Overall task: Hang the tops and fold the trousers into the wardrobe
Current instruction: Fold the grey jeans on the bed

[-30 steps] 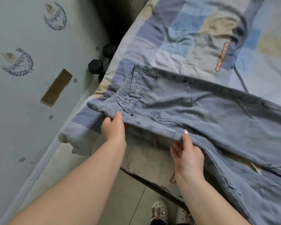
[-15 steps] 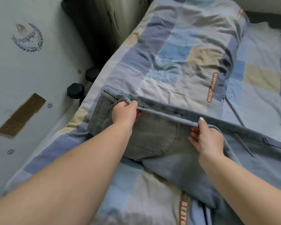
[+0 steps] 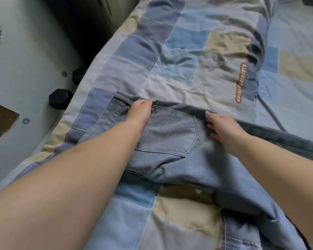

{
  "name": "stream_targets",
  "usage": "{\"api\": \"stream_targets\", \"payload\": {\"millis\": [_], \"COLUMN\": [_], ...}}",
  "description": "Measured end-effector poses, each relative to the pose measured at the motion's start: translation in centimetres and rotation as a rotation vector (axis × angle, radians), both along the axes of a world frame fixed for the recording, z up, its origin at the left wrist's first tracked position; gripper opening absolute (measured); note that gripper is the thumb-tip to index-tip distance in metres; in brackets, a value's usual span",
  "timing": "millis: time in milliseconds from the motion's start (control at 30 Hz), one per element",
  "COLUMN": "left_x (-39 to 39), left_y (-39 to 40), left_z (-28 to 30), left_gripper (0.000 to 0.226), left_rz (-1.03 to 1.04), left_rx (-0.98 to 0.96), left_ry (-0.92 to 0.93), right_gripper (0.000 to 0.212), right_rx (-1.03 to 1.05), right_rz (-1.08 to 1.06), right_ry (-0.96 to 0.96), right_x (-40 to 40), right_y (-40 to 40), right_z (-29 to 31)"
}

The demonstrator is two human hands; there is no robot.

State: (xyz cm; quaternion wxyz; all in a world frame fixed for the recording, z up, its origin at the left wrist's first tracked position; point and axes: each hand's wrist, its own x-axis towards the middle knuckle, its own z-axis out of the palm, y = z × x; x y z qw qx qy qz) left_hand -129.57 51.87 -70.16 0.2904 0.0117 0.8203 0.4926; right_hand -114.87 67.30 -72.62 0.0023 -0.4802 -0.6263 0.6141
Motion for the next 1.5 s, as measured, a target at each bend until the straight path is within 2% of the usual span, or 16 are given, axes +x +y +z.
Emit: {"api": "stream_targets", "payload": {"millis": [67,133,267,367,467,600,700,767,833,967,1067,1167,1367,1400,1500], "left_x": [-0.1,-0.2,0.9,3.4,6.1,9.7,13.8,17.2,21.2,29.6,35.0,40.2,52.3,53.8,57.5], "left_y": [0.3,-0.1,-0.6,-0.5,-0.2,0.7,1.7,2.5,3.1,3.8,4.7,5.5,6.9,6.9,6.9], "left_z": [-0.2,-0.6,-0.9,0.0,1.2,3.4,4.2,4.5,4.6,3.4,1.9,0.4,-1.7,-1.8,-3.0], "left_gripper": [0.037,0.048,0.039,0.039,0.032,0.025,0.011,0.018,0.015,0.015,0.015,0.011,0.007,0.009,0.035], "left_rz": [-0.121,-0.169,-0.127,-0.140,-0.269,-0.534,-0.581,-0.574,-0.537,-0.459,-0.427,-0.402,-0.316,-0.267,-0.156], "left_rx": [-0.045,-0.074,-0.120,-0.154,-0.202,-0.324,-0.252,-0.175,-0.124,-0.085,-0.104,-0.171,-0.363,-0.377,-0.399], "left_ry": [-0.042,-0.089,0.085,0.086,0.124,0.304,0.156,0.004,-0.104,-0.233,-0.331,-0.445,-0.755,-0.790,-0.876], "right_gripper": [0.039,0.048,0.045,0.039,0.033,0.028,0.021,0.024,0.026,0.030,0.029,0.034,0.048,0.050,0.055], "right_rx": [0.067,0.159,0.249,0.283,0.322,0.334,0.354,0.382,0.388,0.374,0.369,0.356,0.396,0.420,0.456], "right_rz": [0.131,0.228,0.310,0.389,0.445,0.417,0.381,0.403,0.434,0.439,0.340,0.345,0.625,0.671,0.746], "right_ry": [-0.017,-0.010,-0.009,-0.087,-0.138,-0.176,-0.215,-0.277,-0.331,-0.400,-0.402,-0.437,-0.491,-0.476,-0.471], "right_x": [0.1,0.5,4.7,8.6,11.7,15.3,19.4,22.8,27.1,36.2,42.3,48.5,61.2,62.7,67.1], "right_y": [-0.3,-1.0,-2.6,-3.0,-2.4,-1.0,0.1,1.2,2.3,4.4,6.2,7.4,8.3,8.1,7.6], "right_z": [0.2,1.2,3.7,5.2,7.2,8.7,9.0,9.1,9.0,7.9,6.9,5.7,3.8,3.5,2.3]}}
